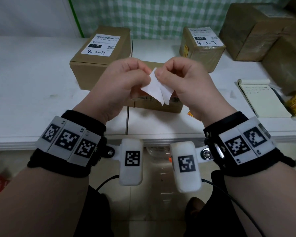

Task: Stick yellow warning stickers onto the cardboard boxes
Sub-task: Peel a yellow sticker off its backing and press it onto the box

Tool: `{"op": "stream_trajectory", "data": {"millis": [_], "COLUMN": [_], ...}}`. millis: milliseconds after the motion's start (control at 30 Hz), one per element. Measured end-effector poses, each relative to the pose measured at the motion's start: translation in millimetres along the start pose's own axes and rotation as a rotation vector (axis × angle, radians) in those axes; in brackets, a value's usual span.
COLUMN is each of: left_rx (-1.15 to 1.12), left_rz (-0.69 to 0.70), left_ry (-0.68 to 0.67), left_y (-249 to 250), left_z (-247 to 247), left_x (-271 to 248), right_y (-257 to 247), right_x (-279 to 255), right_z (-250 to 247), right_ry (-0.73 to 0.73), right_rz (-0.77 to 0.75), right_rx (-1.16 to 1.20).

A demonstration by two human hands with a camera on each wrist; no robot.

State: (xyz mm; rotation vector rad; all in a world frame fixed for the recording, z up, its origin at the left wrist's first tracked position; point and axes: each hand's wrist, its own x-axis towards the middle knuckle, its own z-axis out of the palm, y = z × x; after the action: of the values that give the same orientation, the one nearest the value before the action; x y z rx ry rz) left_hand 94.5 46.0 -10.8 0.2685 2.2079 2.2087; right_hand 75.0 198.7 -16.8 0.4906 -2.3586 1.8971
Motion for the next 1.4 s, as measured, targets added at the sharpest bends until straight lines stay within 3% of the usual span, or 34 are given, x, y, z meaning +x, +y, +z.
{"op": "stream_trajectory", "data": {"millis": [233, 400, 667, 933, 1067, 1400], "left_rx": [0.012, -0.078, -0.196, -0.157, -0.103, -0.113], "left_rz": [-0.028, -0.006, 0.0, 0.016, 0.023, 0.023], "left_ry": [-0.051, -0.101, -0.043, 0.028, 0.049, -0.031], "left_y": [-0.7, 0.9, -3.6, -2.6, -4.3, -7.1], "left_z": [2.3, 2.0, 3.9, 7.8, 6.7, 10.9], "left_x": [-2.3, -2.8, 1.6, 0.9, 1.1, -1.3], "right_y": [-5.5, -6.7, -7.2, -9.6, -9.8, -7.2], "right_x": [-2.5, -3.0, -1.1, -0.3, -2.6, 0.3], "right_z": [3.4, 3.3, 0.4, -1.9, -1.8, 0.6], "right_ry": [-0.064, -0.078, 0.005, 0.034, -0.003, 0.067], "right_rz": [-0.102, -0.021, 0.109, 0.126, 0.049, 0.047], "right_rx": [-0.09, 0.038, 0.241, 0.193, -0.009, 0.016]}}
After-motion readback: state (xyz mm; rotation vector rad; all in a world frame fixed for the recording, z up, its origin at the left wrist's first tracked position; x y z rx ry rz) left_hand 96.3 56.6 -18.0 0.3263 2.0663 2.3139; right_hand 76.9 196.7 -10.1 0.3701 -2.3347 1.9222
